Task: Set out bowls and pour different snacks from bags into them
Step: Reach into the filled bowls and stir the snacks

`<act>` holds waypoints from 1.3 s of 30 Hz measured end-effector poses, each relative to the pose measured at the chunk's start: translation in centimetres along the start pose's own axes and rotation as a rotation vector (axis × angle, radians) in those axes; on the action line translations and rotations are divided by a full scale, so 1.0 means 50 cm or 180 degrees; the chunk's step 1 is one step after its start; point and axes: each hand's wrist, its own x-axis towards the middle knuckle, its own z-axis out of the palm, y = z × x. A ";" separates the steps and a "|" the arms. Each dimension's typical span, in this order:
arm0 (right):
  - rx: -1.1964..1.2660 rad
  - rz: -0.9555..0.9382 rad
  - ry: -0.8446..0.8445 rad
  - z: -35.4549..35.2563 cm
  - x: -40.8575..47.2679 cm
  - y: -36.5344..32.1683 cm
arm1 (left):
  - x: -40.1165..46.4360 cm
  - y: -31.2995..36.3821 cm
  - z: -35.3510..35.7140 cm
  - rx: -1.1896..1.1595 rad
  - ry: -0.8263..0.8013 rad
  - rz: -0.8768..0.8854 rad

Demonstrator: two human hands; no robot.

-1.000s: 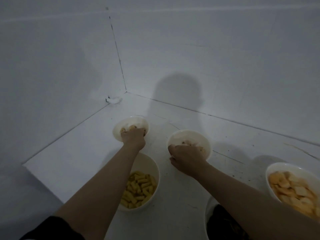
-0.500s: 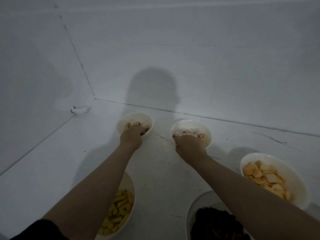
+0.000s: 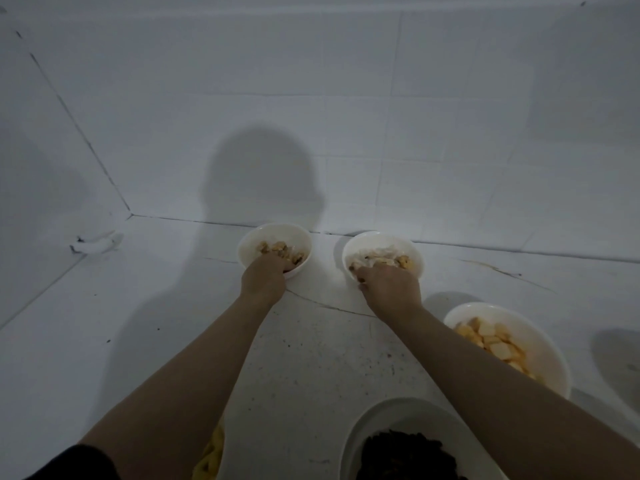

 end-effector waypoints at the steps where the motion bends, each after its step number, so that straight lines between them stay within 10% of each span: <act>1: -0.0009 0.0041 0.0002 -0.001 0.001 0.002 | 0.001 0.002 0.002 -0.0003 0.0020 -0.0001; 19: 0.0886 0.0840 0.0188 -0.078 -0.090 0.055 | -0.102 0.170 -0.032 -0.0468 0.0625 0.0841; 39: 0.1040 0.2537 0.0050 -0.146 -0.537 0.399 | -0.353 0.650 0.106 -0.0033 -0.1090 0.1872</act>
